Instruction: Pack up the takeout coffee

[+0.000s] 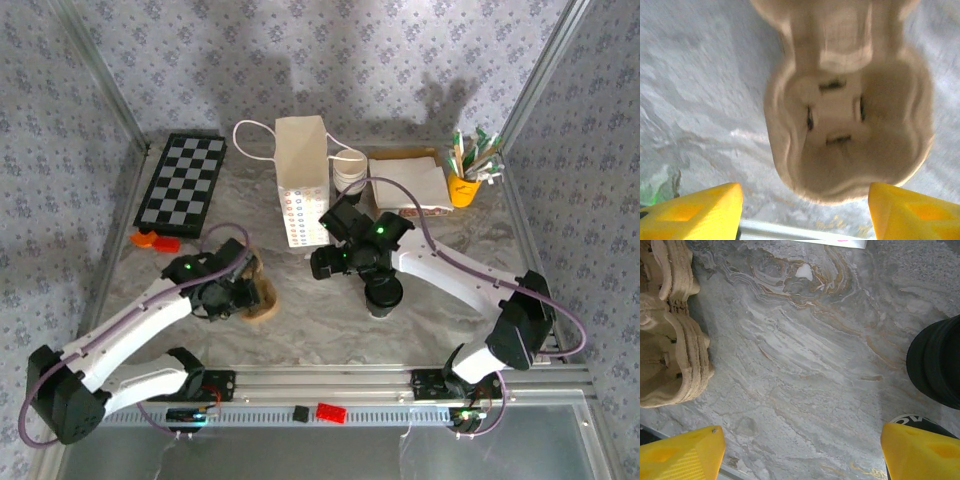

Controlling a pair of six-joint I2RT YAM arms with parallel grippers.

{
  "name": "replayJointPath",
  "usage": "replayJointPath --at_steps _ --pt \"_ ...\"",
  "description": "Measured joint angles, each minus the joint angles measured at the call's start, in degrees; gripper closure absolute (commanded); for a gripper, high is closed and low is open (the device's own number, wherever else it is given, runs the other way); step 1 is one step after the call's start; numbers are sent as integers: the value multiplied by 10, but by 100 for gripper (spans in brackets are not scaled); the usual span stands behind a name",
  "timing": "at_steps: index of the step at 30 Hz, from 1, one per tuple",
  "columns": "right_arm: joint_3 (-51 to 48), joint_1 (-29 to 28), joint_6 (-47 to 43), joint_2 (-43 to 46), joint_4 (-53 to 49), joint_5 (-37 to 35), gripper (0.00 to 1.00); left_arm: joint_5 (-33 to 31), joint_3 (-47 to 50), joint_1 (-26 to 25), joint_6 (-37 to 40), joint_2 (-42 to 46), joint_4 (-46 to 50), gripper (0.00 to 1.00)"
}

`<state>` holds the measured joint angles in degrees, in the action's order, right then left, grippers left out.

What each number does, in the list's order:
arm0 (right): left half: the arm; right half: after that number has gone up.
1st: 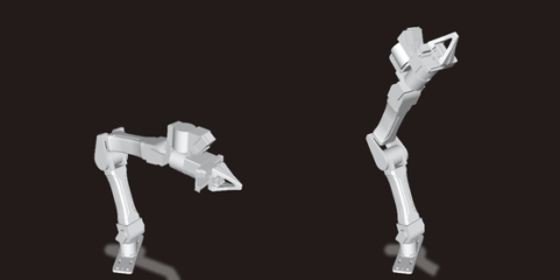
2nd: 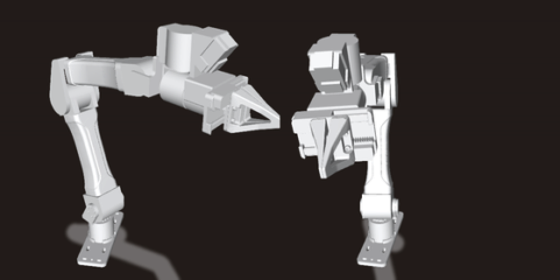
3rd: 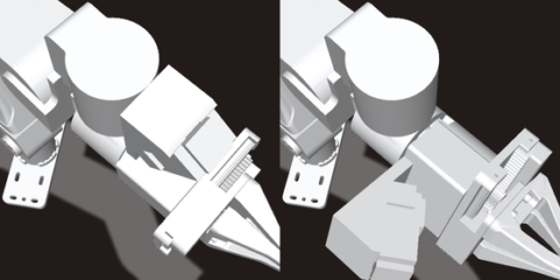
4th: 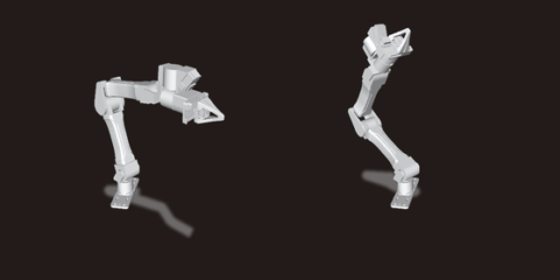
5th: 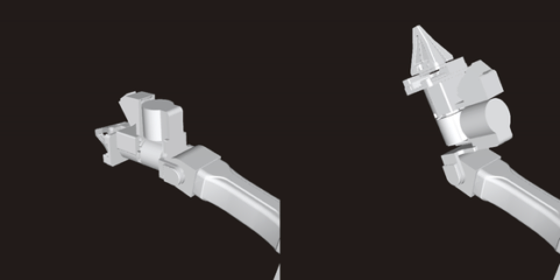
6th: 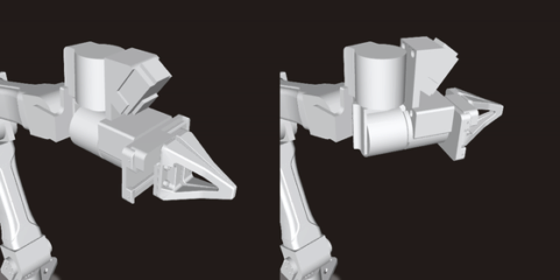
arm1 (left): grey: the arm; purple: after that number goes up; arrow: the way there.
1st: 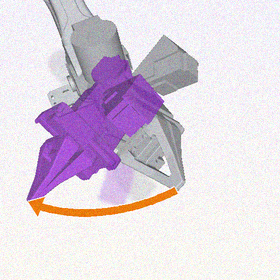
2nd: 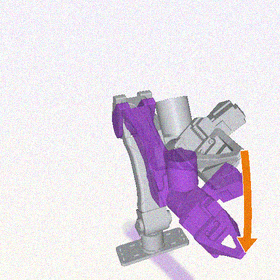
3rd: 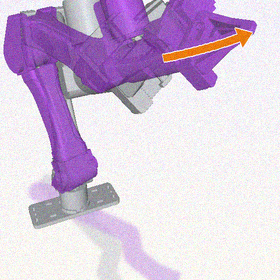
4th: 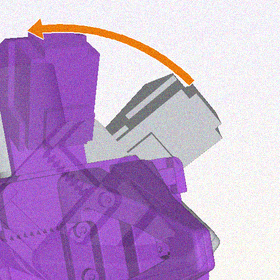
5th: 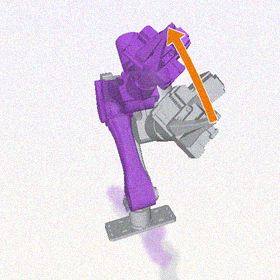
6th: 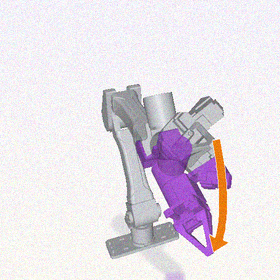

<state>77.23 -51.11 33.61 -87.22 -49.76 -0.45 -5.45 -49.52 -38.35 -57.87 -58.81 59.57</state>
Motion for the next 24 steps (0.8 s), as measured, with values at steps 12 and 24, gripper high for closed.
replayJointPath --at_steps 12,24 --pt "233 -126 -38 -222 11 -69 31 18 4 293 128 106 -31 36" --pt "461 -168 -49 -442 -40 -106 44 48 20 413 170 156 -31 34"
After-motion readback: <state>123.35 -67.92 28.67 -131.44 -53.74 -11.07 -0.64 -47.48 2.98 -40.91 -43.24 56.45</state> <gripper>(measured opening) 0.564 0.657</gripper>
